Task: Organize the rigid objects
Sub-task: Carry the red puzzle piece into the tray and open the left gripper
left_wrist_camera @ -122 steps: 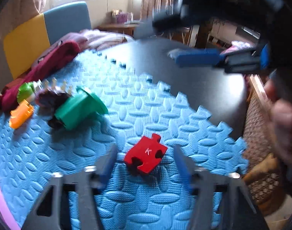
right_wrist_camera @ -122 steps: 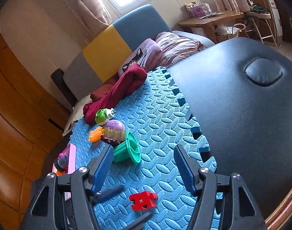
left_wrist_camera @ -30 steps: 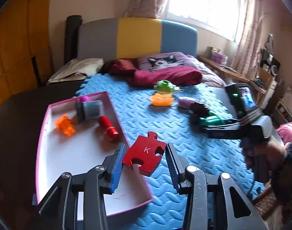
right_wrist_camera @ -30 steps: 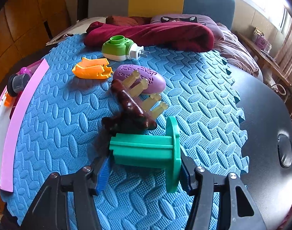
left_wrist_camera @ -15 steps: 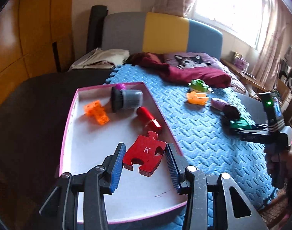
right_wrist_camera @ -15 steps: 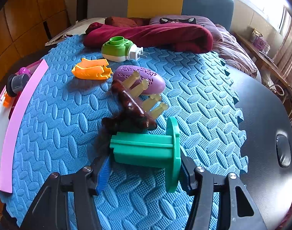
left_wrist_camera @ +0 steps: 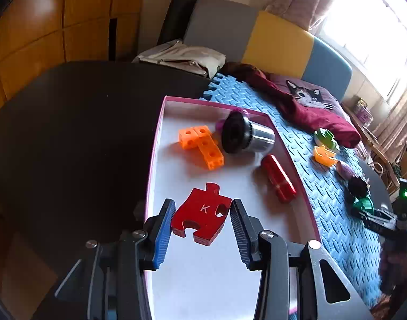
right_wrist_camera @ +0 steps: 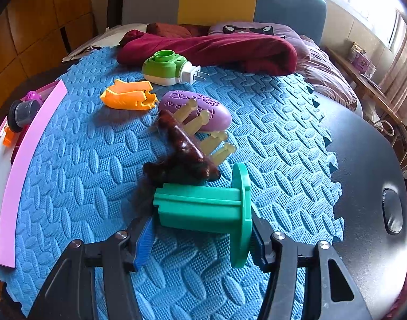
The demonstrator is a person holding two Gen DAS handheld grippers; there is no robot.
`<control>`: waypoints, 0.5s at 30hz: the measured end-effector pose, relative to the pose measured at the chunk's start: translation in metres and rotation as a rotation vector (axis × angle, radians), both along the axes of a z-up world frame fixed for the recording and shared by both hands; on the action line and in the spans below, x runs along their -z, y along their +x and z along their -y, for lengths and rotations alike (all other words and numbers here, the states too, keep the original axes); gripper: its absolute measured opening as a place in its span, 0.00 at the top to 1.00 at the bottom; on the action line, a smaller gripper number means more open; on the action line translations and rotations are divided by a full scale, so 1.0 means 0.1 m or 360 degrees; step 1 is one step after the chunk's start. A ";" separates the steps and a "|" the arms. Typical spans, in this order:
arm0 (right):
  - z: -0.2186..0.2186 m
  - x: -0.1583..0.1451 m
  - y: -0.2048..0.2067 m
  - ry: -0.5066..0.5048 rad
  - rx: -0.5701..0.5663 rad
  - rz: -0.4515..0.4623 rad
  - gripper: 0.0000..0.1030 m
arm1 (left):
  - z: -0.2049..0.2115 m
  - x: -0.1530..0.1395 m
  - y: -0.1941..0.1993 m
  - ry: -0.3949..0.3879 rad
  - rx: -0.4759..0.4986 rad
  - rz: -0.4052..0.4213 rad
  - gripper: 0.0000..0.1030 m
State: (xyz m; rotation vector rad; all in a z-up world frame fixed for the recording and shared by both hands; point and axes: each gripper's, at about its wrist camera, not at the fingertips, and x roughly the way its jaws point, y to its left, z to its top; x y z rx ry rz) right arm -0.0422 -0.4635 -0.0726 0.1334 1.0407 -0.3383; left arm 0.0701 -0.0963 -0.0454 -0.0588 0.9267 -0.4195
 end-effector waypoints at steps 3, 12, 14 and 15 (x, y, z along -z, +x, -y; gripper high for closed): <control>-0.01 0.00 0.00 -0.0008 -0.0013 -0.0003 0.42 | 0.08 0.05 0.14 0.0008 0.0020 -0.0037 0.58; -0.01 0.01 0.01 -0.0018 -0.0025 -0.0006 0.42 | 0.31 0.23 0.56 0.0120 -0.0039 -0.0069 0.58; -0.01 0.01 0.01 -0.0017 -0.0024 -0.0004 0.42 | 0.31 0.24 0.59 0.0133 -0.0050 -0.0077 0.53; -0.01 0.01 0.01 -0.0017 -0.0023 -0.0004 0.42 | 0.30 0.23 0.57 0.0130 -0.0050 -0.0069 0.52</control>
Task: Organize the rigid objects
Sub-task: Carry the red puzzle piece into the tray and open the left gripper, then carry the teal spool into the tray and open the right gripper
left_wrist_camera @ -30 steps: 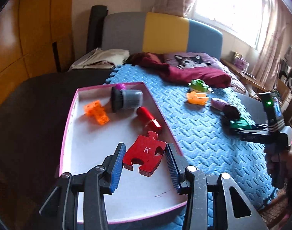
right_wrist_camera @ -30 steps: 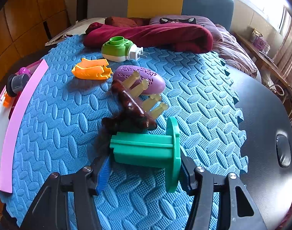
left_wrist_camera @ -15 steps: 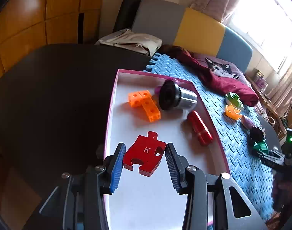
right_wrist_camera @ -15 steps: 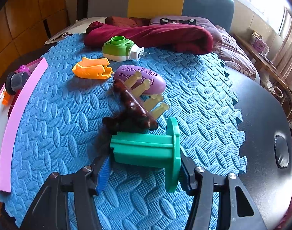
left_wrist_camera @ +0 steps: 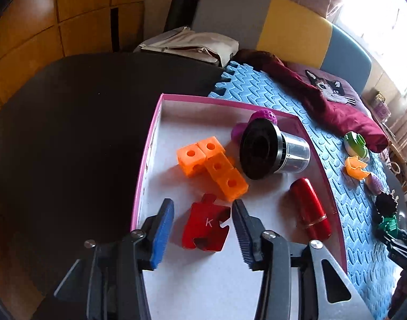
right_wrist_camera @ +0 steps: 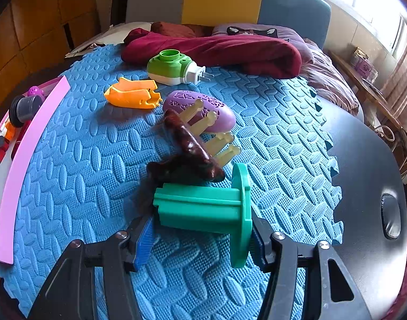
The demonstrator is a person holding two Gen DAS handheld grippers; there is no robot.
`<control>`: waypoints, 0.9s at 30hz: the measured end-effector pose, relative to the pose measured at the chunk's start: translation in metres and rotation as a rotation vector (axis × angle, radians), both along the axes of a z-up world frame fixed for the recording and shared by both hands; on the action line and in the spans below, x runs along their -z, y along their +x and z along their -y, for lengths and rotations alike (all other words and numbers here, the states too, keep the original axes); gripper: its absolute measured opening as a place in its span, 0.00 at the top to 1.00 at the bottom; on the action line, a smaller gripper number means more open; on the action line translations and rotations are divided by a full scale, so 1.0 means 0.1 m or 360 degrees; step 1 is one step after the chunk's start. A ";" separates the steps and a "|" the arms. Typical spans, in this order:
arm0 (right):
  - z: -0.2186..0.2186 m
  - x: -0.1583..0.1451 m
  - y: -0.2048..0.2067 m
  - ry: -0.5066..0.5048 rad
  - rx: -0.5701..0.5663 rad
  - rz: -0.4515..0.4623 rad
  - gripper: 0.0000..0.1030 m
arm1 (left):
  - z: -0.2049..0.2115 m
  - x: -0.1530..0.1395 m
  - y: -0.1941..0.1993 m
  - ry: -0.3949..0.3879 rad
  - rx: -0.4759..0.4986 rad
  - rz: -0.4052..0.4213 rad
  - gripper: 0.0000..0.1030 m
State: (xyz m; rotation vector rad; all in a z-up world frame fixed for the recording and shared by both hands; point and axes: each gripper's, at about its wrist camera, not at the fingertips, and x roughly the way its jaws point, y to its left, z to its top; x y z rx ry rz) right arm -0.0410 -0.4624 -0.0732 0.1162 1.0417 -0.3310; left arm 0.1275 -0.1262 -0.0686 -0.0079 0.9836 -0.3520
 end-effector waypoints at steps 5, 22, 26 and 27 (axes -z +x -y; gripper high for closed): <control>-0.01 0.00 0.00 -0.0004 -0.0002 0.0002 0.42 | -0.04 -0.10 -0.20 0.0040 0.0024 0.0103 0.43; -0.02 0.00 -0.02 0.0021 -0.0009 0.0008 0.42 | -0.11 -0.28 -0.94 0.0083 0.0113 0.0252 0.37; -0.08 0.01 -0.02 0.0045 -0.0057 0.0007 0.42 | -0.15 -0.29 -0.97 0.0084 0.0101 0.0257 0.37; -0.10 0.01 -0.02 0.0038 -0.0062 0.0009 0.42 | -0.16 -0.29 -0.97 0.0084 0.0098 0.0258 0.37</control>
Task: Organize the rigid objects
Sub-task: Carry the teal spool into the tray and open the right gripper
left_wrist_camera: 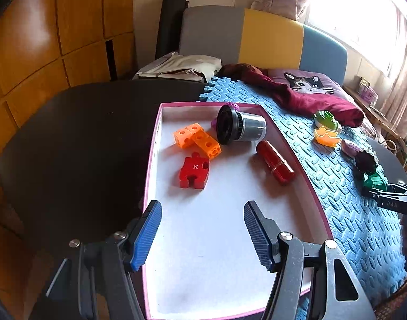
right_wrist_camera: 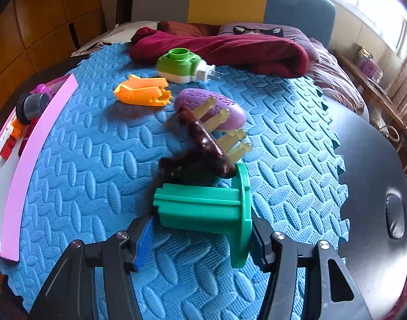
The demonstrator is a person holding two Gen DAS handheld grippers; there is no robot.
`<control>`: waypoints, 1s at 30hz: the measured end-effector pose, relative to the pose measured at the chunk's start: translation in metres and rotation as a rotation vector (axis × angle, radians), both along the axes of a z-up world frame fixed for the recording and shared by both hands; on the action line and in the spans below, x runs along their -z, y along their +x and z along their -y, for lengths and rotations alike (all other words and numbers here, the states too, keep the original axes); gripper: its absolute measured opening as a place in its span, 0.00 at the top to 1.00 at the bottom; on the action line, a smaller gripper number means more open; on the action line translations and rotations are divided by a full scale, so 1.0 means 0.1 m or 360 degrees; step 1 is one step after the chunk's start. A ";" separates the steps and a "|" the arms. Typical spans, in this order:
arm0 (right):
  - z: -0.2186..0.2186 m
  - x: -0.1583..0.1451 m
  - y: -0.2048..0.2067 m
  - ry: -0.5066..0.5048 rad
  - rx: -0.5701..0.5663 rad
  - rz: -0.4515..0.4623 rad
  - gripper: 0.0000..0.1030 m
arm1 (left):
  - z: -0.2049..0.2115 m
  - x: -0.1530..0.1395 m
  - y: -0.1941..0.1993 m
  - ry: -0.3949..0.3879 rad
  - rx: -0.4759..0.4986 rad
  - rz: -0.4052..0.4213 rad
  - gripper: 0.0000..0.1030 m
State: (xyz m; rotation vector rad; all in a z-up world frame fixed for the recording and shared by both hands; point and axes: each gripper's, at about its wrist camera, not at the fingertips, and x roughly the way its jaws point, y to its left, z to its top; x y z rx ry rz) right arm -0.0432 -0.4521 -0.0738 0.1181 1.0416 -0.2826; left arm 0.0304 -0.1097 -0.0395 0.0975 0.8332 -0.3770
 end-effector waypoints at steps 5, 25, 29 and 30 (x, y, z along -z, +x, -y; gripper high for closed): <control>-0.10 -0.02 -0.01 0.0050 -0.0049 0.0018 0.42 | -0.06 -0.03 -0.01 -0.0013 -0.0009 0.0015 0.37; -0.96 -0.32 0.16 0.0239 -0.0308 0.0249 0.42 | -0.22 -0.04 0.01 -0.0061 -0.0062 0.0017 0.37; -1.19 -0.48 0.25 0.0297 -0.0395 0.0335 0.42 | -0.26 -0.05 0.02 -0.0074 -0.0081 0.0023 0.37; -1.27 -0.52 0.30 0.0309 -0.0431 0.0351 0.42 | -0.26 -0.05 0.02 -0.0077 -0.0085 0.0026 0.37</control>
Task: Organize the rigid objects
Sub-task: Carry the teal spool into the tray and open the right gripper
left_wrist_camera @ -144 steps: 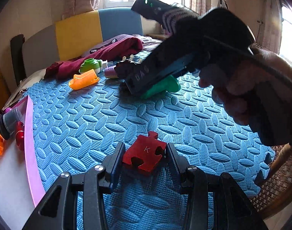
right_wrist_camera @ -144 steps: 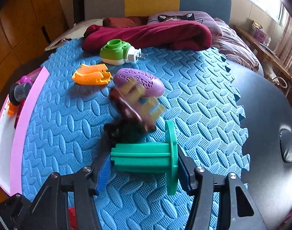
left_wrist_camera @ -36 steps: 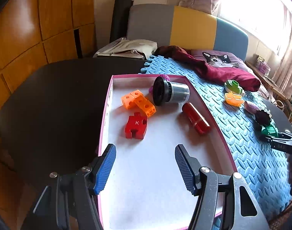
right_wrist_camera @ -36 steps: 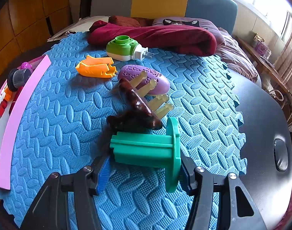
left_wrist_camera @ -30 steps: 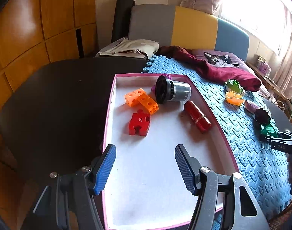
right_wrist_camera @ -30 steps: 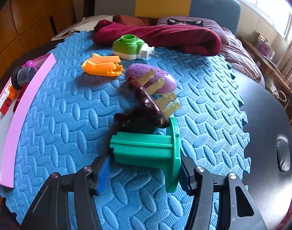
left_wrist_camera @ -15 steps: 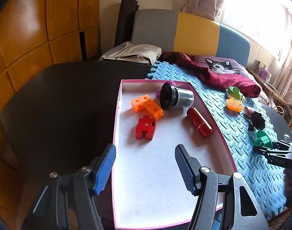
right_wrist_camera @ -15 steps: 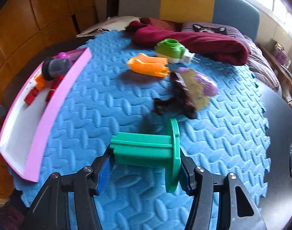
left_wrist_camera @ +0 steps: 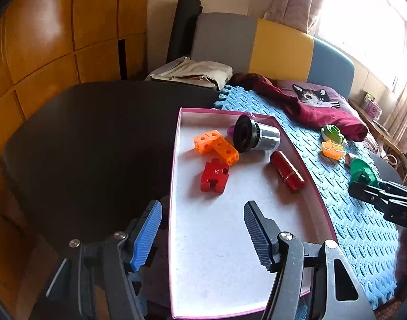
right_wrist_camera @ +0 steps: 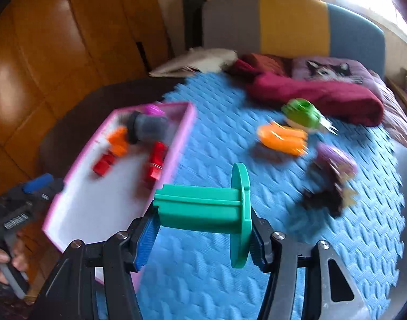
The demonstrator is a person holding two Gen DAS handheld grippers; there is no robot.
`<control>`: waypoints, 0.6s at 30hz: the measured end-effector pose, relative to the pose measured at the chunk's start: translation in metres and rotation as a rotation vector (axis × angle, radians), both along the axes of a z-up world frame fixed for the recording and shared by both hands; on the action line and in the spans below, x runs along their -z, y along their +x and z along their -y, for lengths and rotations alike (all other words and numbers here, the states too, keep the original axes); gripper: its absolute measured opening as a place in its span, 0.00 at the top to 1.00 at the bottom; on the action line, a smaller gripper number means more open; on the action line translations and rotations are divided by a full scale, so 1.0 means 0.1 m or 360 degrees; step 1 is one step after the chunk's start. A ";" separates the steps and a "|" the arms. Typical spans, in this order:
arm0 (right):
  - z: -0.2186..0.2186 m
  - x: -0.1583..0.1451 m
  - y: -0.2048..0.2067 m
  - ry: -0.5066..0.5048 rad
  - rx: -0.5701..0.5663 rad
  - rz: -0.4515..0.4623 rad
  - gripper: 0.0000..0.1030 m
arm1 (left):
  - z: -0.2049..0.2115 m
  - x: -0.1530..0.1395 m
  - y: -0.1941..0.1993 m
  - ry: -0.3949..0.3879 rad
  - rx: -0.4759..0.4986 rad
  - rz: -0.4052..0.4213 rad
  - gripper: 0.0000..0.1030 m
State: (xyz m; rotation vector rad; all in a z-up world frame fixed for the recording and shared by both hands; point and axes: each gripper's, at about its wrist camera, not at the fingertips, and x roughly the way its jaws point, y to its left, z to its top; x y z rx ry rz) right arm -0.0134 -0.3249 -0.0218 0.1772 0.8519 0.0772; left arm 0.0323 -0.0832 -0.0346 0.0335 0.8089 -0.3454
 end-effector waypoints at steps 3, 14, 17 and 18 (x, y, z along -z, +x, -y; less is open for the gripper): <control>-0.24 -0.07 0.14 0.0013 -0.0102 0.0025 0.42 | -0.05 -0.01 0.01 -0.0005 -0.0017 0.0002 0.37; -0.89 0.03 0.79 -0.0037 -0.0319 -0.0056 0.42 | -0.25 0.04 0.09 -0.0033 -0.0100 -0.0022 0.37; -0.98 0.13 0.97 -0.0096 -0.0318 -0.0110 0.42 | -0.28 0.04 0.11 -0.0038 -0.0117 -0.0023 0.37; -0.99 0.19 1.04 -0.0107 -0.0314 -0.0141 0.42 | -0.29 0.05 0.11 -0.0038 -0.0125 -0.0027 0.37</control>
